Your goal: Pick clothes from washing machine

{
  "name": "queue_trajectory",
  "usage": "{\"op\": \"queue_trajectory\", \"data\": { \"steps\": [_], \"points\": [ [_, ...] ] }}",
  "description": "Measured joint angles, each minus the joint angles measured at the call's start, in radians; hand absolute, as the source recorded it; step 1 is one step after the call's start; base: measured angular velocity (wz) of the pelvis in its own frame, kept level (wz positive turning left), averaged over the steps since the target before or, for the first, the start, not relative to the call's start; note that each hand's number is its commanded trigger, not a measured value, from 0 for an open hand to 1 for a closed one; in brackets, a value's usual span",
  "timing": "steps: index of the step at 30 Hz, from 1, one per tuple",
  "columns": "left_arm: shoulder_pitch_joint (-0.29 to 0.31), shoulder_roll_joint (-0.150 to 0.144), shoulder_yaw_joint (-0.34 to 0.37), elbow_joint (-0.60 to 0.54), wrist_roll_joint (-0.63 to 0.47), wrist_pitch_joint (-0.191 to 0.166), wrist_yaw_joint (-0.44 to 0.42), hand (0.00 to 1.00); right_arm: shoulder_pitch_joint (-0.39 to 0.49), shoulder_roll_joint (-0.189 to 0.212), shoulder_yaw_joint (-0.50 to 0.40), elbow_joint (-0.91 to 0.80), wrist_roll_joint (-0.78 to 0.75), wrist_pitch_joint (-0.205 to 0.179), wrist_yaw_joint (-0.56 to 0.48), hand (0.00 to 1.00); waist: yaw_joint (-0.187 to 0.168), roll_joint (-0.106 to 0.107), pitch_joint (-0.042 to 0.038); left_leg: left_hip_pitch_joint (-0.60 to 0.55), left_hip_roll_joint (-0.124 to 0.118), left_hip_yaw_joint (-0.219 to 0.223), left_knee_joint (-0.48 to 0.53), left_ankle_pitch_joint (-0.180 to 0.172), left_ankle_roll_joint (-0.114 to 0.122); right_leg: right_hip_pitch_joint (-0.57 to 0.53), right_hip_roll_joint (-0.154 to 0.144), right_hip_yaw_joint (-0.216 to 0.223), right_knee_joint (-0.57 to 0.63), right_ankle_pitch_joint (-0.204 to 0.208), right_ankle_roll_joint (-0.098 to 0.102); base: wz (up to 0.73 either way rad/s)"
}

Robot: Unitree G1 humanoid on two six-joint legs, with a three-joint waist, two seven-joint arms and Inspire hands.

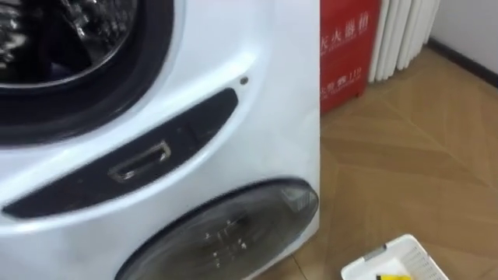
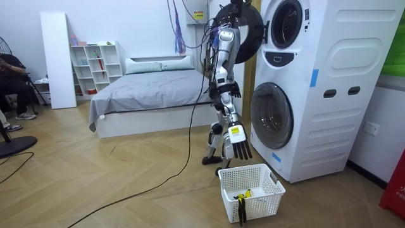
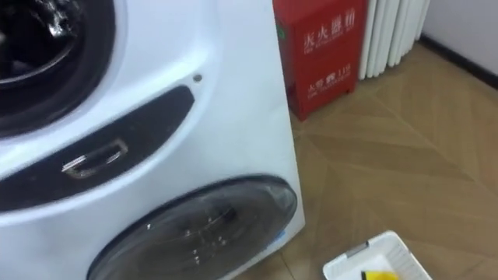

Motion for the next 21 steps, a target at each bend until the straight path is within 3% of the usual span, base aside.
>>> {"op": "queue_trajectory", "data": {
  "steps": [3, 5, 10, 13, 17, 21],
  "points": [
    [0.001, -0.006, 0.003, 0.0, 0.001, -0.003, 0.001, 0.0, 0.038, 0.042, 0.018, 0.042, 0.071, 0.0, 0.043, 0.0, 0.005, -0.01, -0.0032, 0.045, 0.012, -0.022, -0.006, 0.0, 0.0, 0.074, 0.0, -0.038, -0.049, 0.009, 0.0, 0.37],
    [0.01, -0.025, 0.007, 0.012, 0.001, -0.002, 0.005, 0.0, 0.046, 0.099, 0.03, 0.086, 0.129, 0.01, 0.076, 0.0, 0.028, -0.032, -0.0059, 0.083, 0.02, -0.043, -0.016, 0.0, -0.001, 0.12, 0.002, -0.053, -0.069, 0.012, -0.003, 0.13],
    [0.011, -0.074, 0.044, 0.02, 0.003, 0.001, 0.009, 0.0, 0.036, 0.178, 0.078, 0.145, 0.138, 0.037, 0.166, 0.0, 0.05, -0.079, -0.0039, 0.118, 0.023, -0.098, -0.03, 0.002, -0.003, 0.186, -0.001, -0.102, -0.121, 0.021, 0.001, 0.32],
    [0.018, -0.083, 0.045, 0.025, 0.005, 0.001, 0.01, 0.0, 0.032, 0.197, 0.122, 0.146, 0.14, 0.04, 0.201, 0.0, 0.066, -0.105, 0.0001, 0.129, 0.028, -0.124, -0.028, 0.002, -0.004, 0.232, -0.005, -0.135, -0.17, 0.035, 0.006, 0.29],
    [0.014, -0.084, 0.089, 0.042, 0.003, 0.003, 0.012, 0.0, 0.031, 0.223, 0.165, 0.153, 0.137, 0.05, 0.255, 0.0, 0.09, -0.134, -0.0017, 0.148, 0.037, -0.17, -0.029, 0.002, -0.004, 0.285, -0.009, -0.178, -0.222, 0.052, 0.002, 0.32],
    [0.012, -0.096, 0.089, 0.052, 0.003, 0.016, 0.012, 0.0, 0.027, 0.224, 0.186, 0.153, 0.137, 0.064, 0.279, 0.0, 0.109, -0.149, -0.0001, 0.151, 0.034, -0.192, -0.032, 0.002, -0.004, 0.301, -0.017, -0.203, -0.223, 0.05, 0.001, 0.2]
  ]
}}
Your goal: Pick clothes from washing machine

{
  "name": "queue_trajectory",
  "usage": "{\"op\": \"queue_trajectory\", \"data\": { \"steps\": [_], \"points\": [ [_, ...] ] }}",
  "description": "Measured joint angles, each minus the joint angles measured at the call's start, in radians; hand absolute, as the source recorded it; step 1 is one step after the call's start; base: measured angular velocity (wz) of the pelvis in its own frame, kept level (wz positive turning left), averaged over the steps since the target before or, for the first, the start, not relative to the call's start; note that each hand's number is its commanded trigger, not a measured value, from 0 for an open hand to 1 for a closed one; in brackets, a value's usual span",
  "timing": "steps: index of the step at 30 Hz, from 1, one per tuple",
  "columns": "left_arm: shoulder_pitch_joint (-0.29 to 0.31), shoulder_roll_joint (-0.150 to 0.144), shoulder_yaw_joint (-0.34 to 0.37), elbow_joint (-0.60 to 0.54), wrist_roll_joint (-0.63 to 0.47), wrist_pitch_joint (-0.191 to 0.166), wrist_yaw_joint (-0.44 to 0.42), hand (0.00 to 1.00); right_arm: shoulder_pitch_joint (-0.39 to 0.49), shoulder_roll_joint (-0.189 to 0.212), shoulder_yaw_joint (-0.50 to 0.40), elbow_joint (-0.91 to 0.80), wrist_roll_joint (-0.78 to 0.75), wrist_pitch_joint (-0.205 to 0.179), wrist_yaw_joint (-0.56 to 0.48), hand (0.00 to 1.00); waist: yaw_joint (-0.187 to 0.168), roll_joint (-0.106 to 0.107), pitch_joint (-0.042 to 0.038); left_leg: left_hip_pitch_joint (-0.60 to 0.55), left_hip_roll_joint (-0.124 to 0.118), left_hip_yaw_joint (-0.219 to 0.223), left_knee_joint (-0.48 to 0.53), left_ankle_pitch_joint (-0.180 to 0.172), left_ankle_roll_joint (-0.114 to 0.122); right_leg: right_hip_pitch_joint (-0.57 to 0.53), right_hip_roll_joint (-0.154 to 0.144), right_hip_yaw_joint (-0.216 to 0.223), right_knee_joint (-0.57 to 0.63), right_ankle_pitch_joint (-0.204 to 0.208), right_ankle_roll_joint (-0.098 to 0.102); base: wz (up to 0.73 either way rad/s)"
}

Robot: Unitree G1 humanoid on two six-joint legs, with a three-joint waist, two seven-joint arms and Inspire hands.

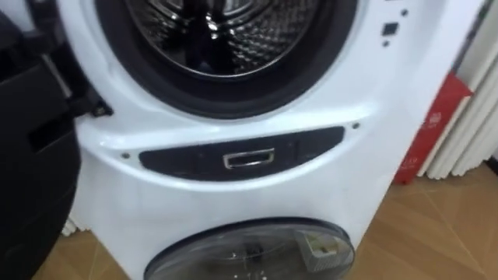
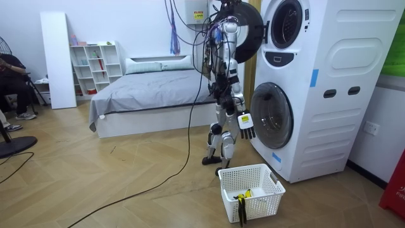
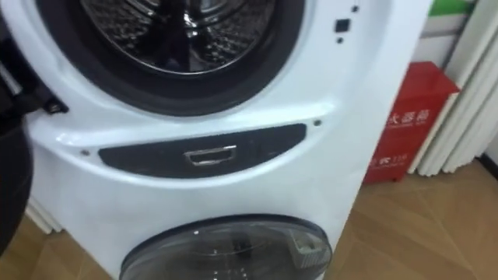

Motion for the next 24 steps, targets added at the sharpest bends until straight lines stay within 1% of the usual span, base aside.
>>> {"op": "queue_trajectory", "data": {
  "steps": [3, 4, 5, 6, 9, 11, 13, 16, 22, 24],
  "points": [
    [-0.001, -0.002, 0.003, 0.012, 0.005, 0.0, 0.0, 0.0, -0.006, 0.001, 0.024, 0.006, -0.004, 0.0, 0.002, 0.0, 0.011, -0.01, 0.0061, 0.005, 0.0, -0.007, -0.004, 0.0, 0.0, 0.012, -0.002, -0.015, -0.001, 0.0, 0.0, 0.11],
    [0.0, -0.005, 0.015, 0.013, 0.024, 0.0, 0.0, 0.0, -0.007, 0.002, 0.031, 0.008, -0.006, 0.0, 0.001, 0.0, 0.016, -0.012, 0.0076, 0.011, 0.001, -0.008, -0.008, 0.0, 0.0, 0.016, -0.001, -0.015, -0.001, -0.002, 0.0, 0.05],
    [0.0, -0.009, 0.026, 0.013, 0.036, 0.001, 0.0, 0.0, -0.004, 0.003, 0.033, 0.007, -0.014, 0.0, -0.002, 0.0, 0.027, -0.013, 0.0081, 0.019, 0.001, -0.008, -0.012, 0.0, 0.0, 0.022, 0.0, -0.015, -0.001, -0.005, -0.001, 0.0],
    [0.0, -0.011, 0.032, 0.013, 0.039, 0.001, 0.0, 0.0, -0.002, 0.003, 0.033, 0.006, -0.016, 0.0, -0.002, 0.0, 0.031, -0.014, 0.0086, 0.021, 0.001, -0.008, -0.012, 0.0, 0.0, 0.026, 0.0, -0.015, -0.002, -0.006, 0.0, 0.0],
    [0.003, -0.015, 0.051, 0.013, 0.046, 0.002, 0.0, 0.0, 0.0, 0.003, 0.045, 0.004, -0.027, 0.001, -0.004, 0.0, 0.042, -0.016, 0.0086, 0.033, 0.001, -0.008, -0.013, -0.001, -0.002, 0.035, -0.001, -0.014, -0.001, -0.016, 0.0, 0.0],
    [0.001, -0.016, 0.059, 0.016, 0.052, 0.002, 0.0, 0.0, 0.0, 0.003, 0.06, 0.004, -0.027, 0.001, -0.019, 0.0, 0.054, -0.017, 0.0083, 0.033, 0.002, -0.009, -0.013, -0.002, -0.003, 0.036, 0.001, -0.015, 0.0, -0.018, -0.001, 0.0],
    [0.003, -0.017, 0.072, 0.017, 0.065, 0.002, 0.001, 0.0, 0.0, 0.003, 0.069, 0.003, -0.027, 0.0, -0.028, 0.0, 0.059, -0.018, 0.0081, 0.033, 0.003, -0.009, -0.013, -0.002, -0.003, 0.038, 0.001, -0.017, -0.001, -0.018, -0.001, 0.03],
    [0.006, -0.018, 0.082, 0.017, 0.066, 0.002, 0.012, 0.0, 0.006, 0.004, 0.069, -0.004, -0.027, 0.0, -0.038, 0.0, 0.059, -0.016, 0.0077, 0.034, 0.003, -0.01, -0.014, -0.004, -0.006, 0.046, 0.001, -0.027, -0.007, -0.018, -0.001, 0.1],
    [0.023, -0.017, 0.11, 0.017, 0.066, 0.002, 0.012, 0.0, 0.011, 0.004, 0.067, -0.006, -0.026, -0.002, -0.039, 0.0, 0.059, -0.013, 0.0042, 0.037, 0.005, -0.012, -0.017, -0.004, -0.006, 0.052, 0.003, -0.028, -0.011, -0.017, -0.002, 0.02],
    [0.028, -0.017, 0.11, 0.017, 0.066, 0.002, 0.013, 0.0, 0.017, 0.004, 0.067, -0.007, -0.026, -0.003, -0.038, 0.0, 0.059, -0.011, 0.0056, 0.05, 0.005, -0.012, -0.021, -0.004, -0.006, 0.065, 0.005, -0.027, -0.013, -0.017, -0.002, 0.0]
  ]
}}
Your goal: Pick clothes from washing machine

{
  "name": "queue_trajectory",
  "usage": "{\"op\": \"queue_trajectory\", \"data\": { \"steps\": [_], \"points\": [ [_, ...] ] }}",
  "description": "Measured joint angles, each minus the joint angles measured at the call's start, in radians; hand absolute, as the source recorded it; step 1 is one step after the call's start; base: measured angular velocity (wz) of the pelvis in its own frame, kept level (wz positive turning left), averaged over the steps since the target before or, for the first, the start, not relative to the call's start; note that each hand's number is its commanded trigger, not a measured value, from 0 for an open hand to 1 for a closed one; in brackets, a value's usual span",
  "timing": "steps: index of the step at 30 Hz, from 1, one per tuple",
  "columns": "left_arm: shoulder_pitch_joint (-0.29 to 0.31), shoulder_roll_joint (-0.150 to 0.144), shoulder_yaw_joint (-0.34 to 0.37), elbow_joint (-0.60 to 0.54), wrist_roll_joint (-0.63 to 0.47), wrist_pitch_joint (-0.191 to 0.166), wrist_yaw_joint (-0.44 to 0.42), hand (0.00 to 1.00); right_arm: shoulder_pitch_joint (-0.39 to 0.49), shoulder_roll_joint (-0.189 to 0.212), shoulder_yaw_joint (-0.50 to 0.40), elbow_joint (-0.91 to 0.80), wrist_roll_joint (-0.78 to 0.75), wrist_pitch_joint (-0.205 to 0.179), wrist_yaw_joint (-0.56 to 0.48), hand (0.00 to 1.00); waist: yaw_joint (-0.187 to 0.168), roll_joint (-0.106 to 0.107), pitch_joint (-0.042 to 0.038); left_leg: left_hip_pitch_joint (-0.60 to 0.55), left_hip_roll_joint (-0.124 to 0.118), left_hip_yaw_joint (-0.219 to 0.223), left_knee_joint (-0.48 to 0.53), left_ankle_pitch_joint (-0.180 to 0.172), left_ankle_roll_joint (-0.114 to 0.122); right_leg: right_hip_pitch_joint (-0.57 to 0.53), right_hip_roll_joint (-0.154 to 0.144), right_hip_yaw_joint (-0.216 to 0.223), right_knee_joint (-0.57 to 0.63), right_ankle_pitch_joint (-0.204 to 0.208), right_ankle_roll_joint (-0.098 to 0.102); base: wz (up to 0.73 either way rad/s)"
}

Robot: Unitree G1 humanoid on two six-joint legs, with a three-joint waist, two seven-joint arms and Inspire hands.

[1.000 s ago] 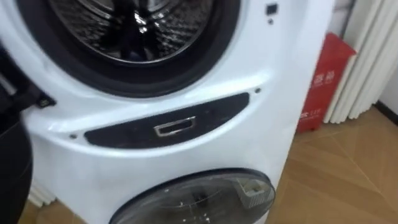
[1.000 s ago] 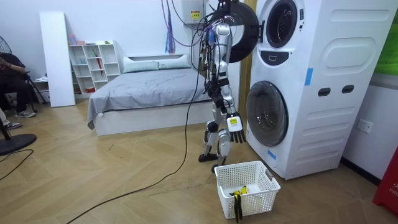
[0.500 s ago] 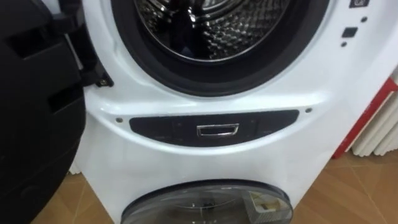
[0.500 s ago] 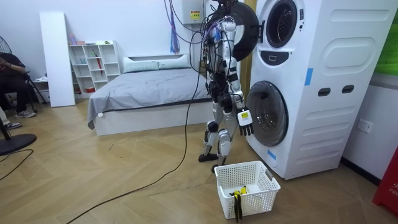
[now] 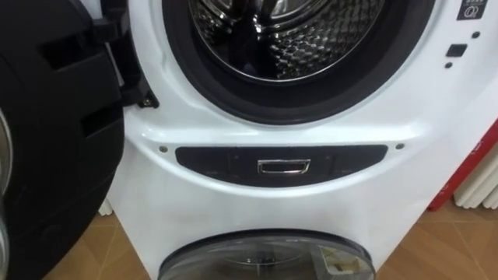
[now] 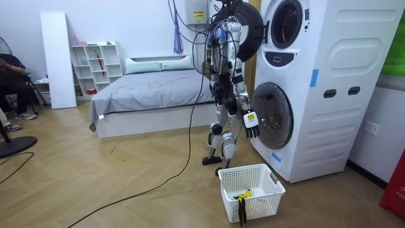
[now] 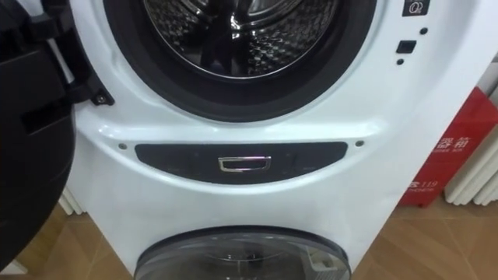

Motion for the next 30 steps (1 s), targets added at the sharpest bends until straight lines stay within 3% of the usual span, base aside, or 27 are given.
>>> {"op": "queue_trajectory", "data": {
  "steps": [4, 9, 15, 18, 21, 23, 24, 25, 26, 28, 30],
  "points": [
    [0.003, 0.0, 0.0, 0.0, 0.001, 0.0, 0.008, 0.0, 0.006, 0.001, 0.0, -0.002, -0.001, 0.0, 0.001, 0.0, -0.001, 0.008, 0.0006, 0.02, 0.002, -0.003, -0.007, -0.003, -0.004, 0.018, 0.004, 0.002, -0.004, -0.002, -0.001, 0.0],
    [-0.006, 0.0, -0.001, -0.003, 0.001, 0.0, 0.008, 0.0, 0.007, 0.001, 0.0, -0.003, -0.006, 0.0, 0.001, 0.0, -0.004, 0.004, -0.0033, 0.023, 0.001, -0.005, -0.007, -0.004, -0.005, 0.022, 0.006, 0.001, -0.003, -0.003, -0.002, 0.0],
    [-0.003, -0.002, 0.003, -0.009, 0.042, 0.0, 0.01, 0.0, 0.008, 0.001, 0.0, -0.008, -0.02, 0.0, 0.011, 0.0, -0.001, 0.005, -0.0024, 0.031, 0.003, 0.004, -0.004, -0.006, -0.009, 0.023, 0.009, 0.004, -0.002, -0.009, -0.007, -0.02],
    [-0.002, 0.0, 0.007, -0.01, 0.049, -0.001, 0.025, 0.0, 0.011, 0.002, 0.001, -0.028, -0.063, 0.002, 0.026, 0.0, 0.0, -0.002, -0.0053, 0.027, 0.016, 0.005, 0.028, -0.02, -0.019, 0.024, 0.013, 0.004, 0.009, -0.019, -0.013, 0.0],
    [0.0, 0.002, 0.012, -0.025, 0.077, -0.001, 0.022, 0.0, 0.006, 0.009, 0.0, -0.044, -0.103, 0.001, 0.043, 0.0, 0.004, -0.015, -0.0071, -0.046, 0.021, -0.002, 0.202, -0.053, -0.04, 0.005, 0.01, 0.001, 0.048, -0.037, -0.028, -0.08],
    [-0.003, -0.01, 0.014, -0.053, 0.087, -0.001, 0.012, 0.0, -0.01, 0.007, -0.002, -0.044, -0.115, -0.001, 0.048, 0.0, 0.0, -0.013, -0.0065, -0.131, 0.04, -0.036, 0.397, -0.066, -0.055, 0.002, 0.014, -0.004, 0.057, -0.038, -0.043, -0.1],
    [-0.004, -0.015, 0.014, -0.06, 0.087, -0.001, 0.005, 0.0, -0.015, 0.005, -0.006, -0.044, -0.127, -0.004, 0.048, 0.0, 0.0, -0.011, -0.0073, -0.148, 0.05, -0.036, 0.449, -0.069, -0.058, 0.002, 0.016, -0.014, 0.06, -0.038, -0.048, -0.37],
    [-0.005, -0.026, 0.014, -0.061, 0.086, -0.001, -0.009, 0.0, -0.029, 0.002, -0.014, -0.043, -0.15, -0.008, 0.048, 0.0, 0.001, 0.008, -0.0015, -0.166, 0.074, -0.033, 0.571, -0.072, -0.066, 0.002, 0.02, -0.069, 0.071, -0.042, -0.055, -0.62],
    [-0.006, -0.032, 0.014, -0.057, 0.085, -0.001, -0.028, 0.0, -0.044, 0.0, -0.027, -0.042, -0.171, -0.016, 0.047, 0.0, -0.009, 0.04, -0.0033, -0.159, 0.095, -0.044, 0.675, -0.07, -0.075, 0.0, 0.031, -0.113, 0.072, -0.044, -0.062, -0.63],
    [-0.034, -0.027, 0.015, -0.052, 0.084, -0.004, -0.046, 0.0, -0.049, 0.002, -0.042, -0.041, -0.185, -0.028, 0.047, 0.0, -0.044, 0.056, -0.0017, -0.133, 0.105, -0.062, 0.735, -0.066, -0.084, -0.015, 0.034, -0.17, 0.069, -0.039, -0.07, -0.12],
    [-0.069, -0.022, 0.017, -0.046, 0.085, -0.01, -0.053, 0.0, -0.033, 0.002, -0.059, -0.041, -0.187, -0.028, 0.046, 0.0, -0.066, 0.056, -0.0011, -0.072, 0.104, -0.082, 0.672, -0.068, -0.099, -0.037, 0.033, -0.205, 0.071, -0.03, -0.073, 0.3]
  ]
}}
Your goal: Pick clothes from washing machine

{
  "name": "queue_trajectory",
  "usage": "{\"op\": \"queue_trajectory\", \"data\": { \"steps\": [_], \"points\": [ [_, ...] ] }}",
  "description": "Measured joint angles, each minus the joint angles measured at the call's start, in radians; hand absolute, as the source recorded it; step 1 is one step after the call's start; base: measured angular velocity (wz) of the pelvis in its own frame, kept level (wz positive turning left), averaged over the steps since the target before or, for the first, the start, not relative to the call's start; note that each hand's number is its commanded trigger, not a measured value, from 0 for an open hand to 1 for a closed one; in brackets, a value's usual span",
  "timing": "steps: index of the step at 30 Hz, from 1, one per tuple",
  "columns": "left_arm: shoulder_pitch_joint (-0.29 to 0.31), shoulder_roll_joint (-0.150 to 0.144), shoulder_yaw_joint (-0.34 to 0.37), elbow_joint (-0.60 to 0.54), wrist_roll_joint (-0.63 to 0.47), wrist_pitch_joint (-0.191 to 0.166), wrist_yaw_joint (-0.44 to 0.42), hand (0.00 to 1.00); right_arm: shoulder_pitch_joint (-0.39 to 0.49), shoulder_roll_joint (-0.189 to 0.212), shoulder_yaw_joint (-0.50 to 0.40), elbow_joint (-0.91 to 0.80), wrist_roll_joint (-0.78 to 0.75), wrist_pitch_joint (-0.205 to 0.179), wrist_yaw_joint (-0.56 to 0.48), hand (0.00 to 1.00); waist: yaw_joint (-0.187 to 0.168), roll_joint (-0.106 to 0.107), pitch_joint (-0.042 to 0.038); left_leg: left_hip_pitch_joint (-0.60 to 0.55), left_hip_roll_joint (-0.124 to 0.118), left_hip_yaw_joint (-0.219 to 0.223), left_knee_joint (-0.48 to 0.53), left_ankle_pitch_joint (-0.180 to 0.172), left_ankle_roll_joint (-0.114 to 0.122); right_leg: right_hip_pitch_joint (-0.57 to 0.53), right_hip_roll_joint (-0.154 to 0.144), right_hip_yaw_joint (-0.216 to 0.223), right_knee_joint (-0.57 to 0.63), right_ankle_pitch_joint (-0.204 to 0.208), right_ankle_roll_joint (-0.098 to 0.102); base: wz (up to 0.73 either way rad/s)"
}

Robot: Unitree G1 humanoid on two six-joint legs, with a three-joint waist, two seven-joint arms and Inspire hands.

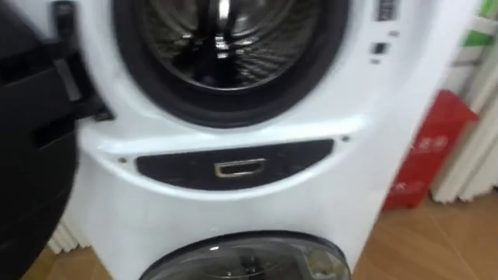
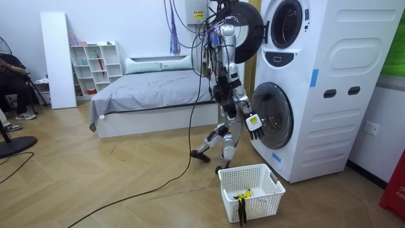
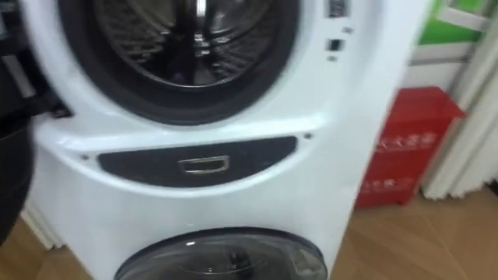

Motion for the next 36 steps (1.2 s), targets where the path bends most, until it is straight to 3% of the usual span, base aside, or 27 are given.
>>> {"op": "queue_trajectory", "data": {
  "steps": [2, 3, 5, 6, 9, 11, 12, 13, 14, 15, 16, 17, 18, 19, 20, 22, 23, 26, 32, 36],
  "points": [
    [-0.056, -0.002, -0.024, -0.004, 0.001, -0.016, -0.016, 0.0, 0.0, 0.001, -0.017, 0.0, 0.051, -0.006, 0.0, 0.0, -0.001, 0.01, -0.0037, 0.08, 0.003, -0.003, -0.171, -0.02, -0.022, -0.05, 0.0, -0.027, 0.01, 0.021, -0.004, 0.29],
    [-0.068, -0.003, -0.027, -0.006, 0.002, -0.019, -0.018, 0.0, -0.006, 0.001, -0.018, 0.0, 0.053, -0.007, 0.0, 0.0, -0.001, 0.011, -0.0043, 0.096, 0.004, -0.003, -0.224, -0.026, -0.025, -0.067, 0.0, -0.034, 0.013, 0.028, -0.004, 0.29],
    [-0.099, 0.0, -0.033, -0.006, 0.002, -0.02, -0.017, 0.0, -0.019, 0.009, -0.023, 0.002, 0.041, -0.007, -0.006, 0.0, 0.003, 0.003, 0.0002, 0.144, 0.009, -0.002, -0.424, -0.087, -0.024, -0.12, -0.005, -0.055, 0.014, 0.066, -0.006, 0.22],
    [-0.099, 0.0, -0.038, -0.005, 0.002, -0.02, -0.015, 0.0, -0.023, 0.01, -0.023, 0.002, 0.039, -0.006, -0.009, 0.0, 0.008, 0.003, 0.0002, 0.151, 0.008, 0.0, -0.473, -0.095, -0.02, -0.132, -0.005, -0.057, 0.013, 0.077, -0.007, 0.11],
    [-0.087, -0.003, -0.058, 0.008, 0.002, -0.019, -0.013, 0.0, -0.022, 0.014, -0.03, -0.006, 0.033, -0.004, -0.022, 0.0, 0.009, -0.002, -0.0004, 0.157, -0.03, 0.012, -0.587, -0.1, 0.039, -0.163, -0.029, -0.064, -0.014, 0.156, 0.007, 0.13],
    [-0.053, 0.0, -0.059, 0.044, -0.002, -0.02, -0.012, 0.0, -0.024, 0.012, -0.029, -0.006, 0.025, -0.005, -0.03, 0.0, 0.015, -0.02, -0.0055, 0.131, -0.08, 0.031, -0.59, -0.07, 0.1, -0.165, -0.068, -0.024, -0.064, 0.242, 0.026, -0.05],
    [-0.047, 0.002, -0.061, 0.056, -0.01, -0.02, -0.011, 0.0, -0.024, 0.012, -0.03, -0.006, 0.025, -0.005, -0.032, 0.0, 0.011, -0.022, -0.0066, 0.124, -0.093, 0.036, -0.59, -0.064, 0.111, -0.165, -0.077, -0.007, -0.075, 0.262, 0.038, 0.16],
    [-0.035, 0.003, -0.06, 0.077, -0.018, -0.021, -0.007, 0.0, -0.022, 0.012, -0.044, -0.006, 0.038, -0.005, -0.032, 0.0, 0.004, -0.014, -0.0022, 0.108, -0.103, 0.061, -0.583, -0.05, 0.126, -0.168, -0.1, 0.028, -0.058, 0.276, 0.082, 0.5],
    [-0.024, 0.004, -0.06, 0.087, -0.017, -0.021, -0.003, 0.0, -0.007, 0.011, -0.066, -0.006, 0.074, -0.005, -0.033, 0.0, -0.007, -0.015, -0.0002, 0.1, -0.1, 0.087, -0.578, -0.034, 0.127, -0.168, -0.138, 0.048, 0.053, 0.196, 0.126, 0.65],
    [-0.018, 0.004, -0.063, 0.087, -0.018, -0.022, 0.003, 0.0, 0.0, 0.009, -0.069, -0.006, 0.092, -0.004, -0.036, 0.0, -0.009, -0.013, -0.0033, 0.099, -0.101, 0.091, -0.584, -0.022, 0.128, -0.164, -0.156, 0.049, 0.119, 0.149, 0.136, 0.82],
    [-0.011, 0.007, -0.069, 0.087, -0.017, -0.022, 0.017, 0.0, 0.003, 0.003, -0.074, -0.006, 0.1, -0.003, -0.04, 0.0, -0.014, -0.013, -0.0068, 0.099, -0.1, 0.107, -0.603, 0.002, 0.126, -0.141, -0.188, 0.064, 0.237, 0.069, 0.147, 0.75],
    [-0.009, 0.012, -0.077, 0.086, -0.019, -0.022, 0.025, 0.0, 0.004, 0.001, -0.063, -0.005, 0.099, -0.003, -0.041, 0.0, -0.013, -0.02, -0.0061, 0.099, -0.099, 0.133, -0.623, 0.025, 0.118, -0.102, -0.209, 0.104, 0.317, 0.001, 0.161, 0.69],
    [-0.009, 0.016, -0.081, 0.086, -0.019, -0.022, 0.029, 0.0, 0.005, 0.0, -0.055, -0.004, 0.099, -0.003, -0.042, 0.0, -0.009, -0.023, -0.0061, 0.099, -0.1, 0.147, -0.632, 0.034, 0.115, -0.075, -0.216, 0.124, 0.335, -0.024, 0.168, 0.43],
    [-0.003, 0.02, -0.088, 0.085, -0.019, -0.022, 0.031, 0.0, 0.009, 0.002, -0.044, 0.004, 0.101, -0.003, -0.042, 0.0, 0.005, -0.036, -0.0114, 0.099, -0.106, 0.172, -0.646, 0.051, 0.11, -0.017, -0.22, 0.16, 0.325, -0.065, 0.183, 0.06],
    [0.003, 0.023, -0.086, 0.085, -0.019, -0.022, 0.033, 0.0, 0.01, 0.005, -0.02, 0.008, 0.1, -0.002, -0.041, 0.0, 0.019, -0.051, -0.0101, 0.098, -0.119, 0.182, -0.646, 0.055, 0.107, 0.025, -0.221, 0.186, 0.263, -0.091, 0.199, -0.1],
    [0.01, 0.023, -0.072, 0.085, -0.017, -0.022, 0.038, 0.0, 0.01, 0.018, 0.005, 0.009, 0.095, -0.002, -0.035, 0.0, 0.032, -0.062, -0.0111, 0.085, -0.128, 0.192, -0.642, 0.061, 0.099, 0.059, -0.206, 0.189, 0.139, -0.1, 0.208, -0.37],
    [0.005, 0.017, -0.053, 0.085, -0.021, -0.025, 0.043, 0.0, 0.009, 0.022, 0.021, 0.009, 0.089, -0.002, -0.026, 0.0, 0.036, -0.064, -0.0098, 0.071, -0.127, 0.199, -0.639, 0.067, 0.093, 0.071, -0.191, 0.195, 0.073, -0.087, 0.195, -0.34],
    [0.004, 0.018, -0.053, 0.085, -0.025, -0.047, 0.056, 0.0, 0.016, 0.028, 0.024, 0.015, 0.085, -0.002, -0.011, 0.0, 0.039, -0.076, -0.0081, 0.072, -0.108, 0.202, -0.644, 0.082, 0.087, 0.087, -0.16, 0.205, 0.001, -0.048, 0.182, -0.17],
    [0.005, 0.017, -0.055, 0.081, -0.058, -0.052, 0.057, 0.0, 0.016, 0.029, 0.022, 0.013, 0.083, -0.006, -0.01, 0.0, 0.041, -0.095, -0.01, 0.07, -0.084, 0.201, -0.646, 0.078, 0.069, 0.109, -0.131, 0.201, -0.05, -0.026, 0.167, -0.04],
    [0.003, 0.006, -0.027, 0.08, -0.059, -0.052, 0.057, 0.0, 0.013, 0.029, 0.021, -0.002, 0.066, -0.012, -0.009, 0.0, 0.058, -0.086, -0.0098, 0.071, -0.079, 0.184, -0.647, 0.076, 0.066, 0.109, -0.123, 0.204, -0.057, -0.024, 0.164, -0.08]
  ]
}}
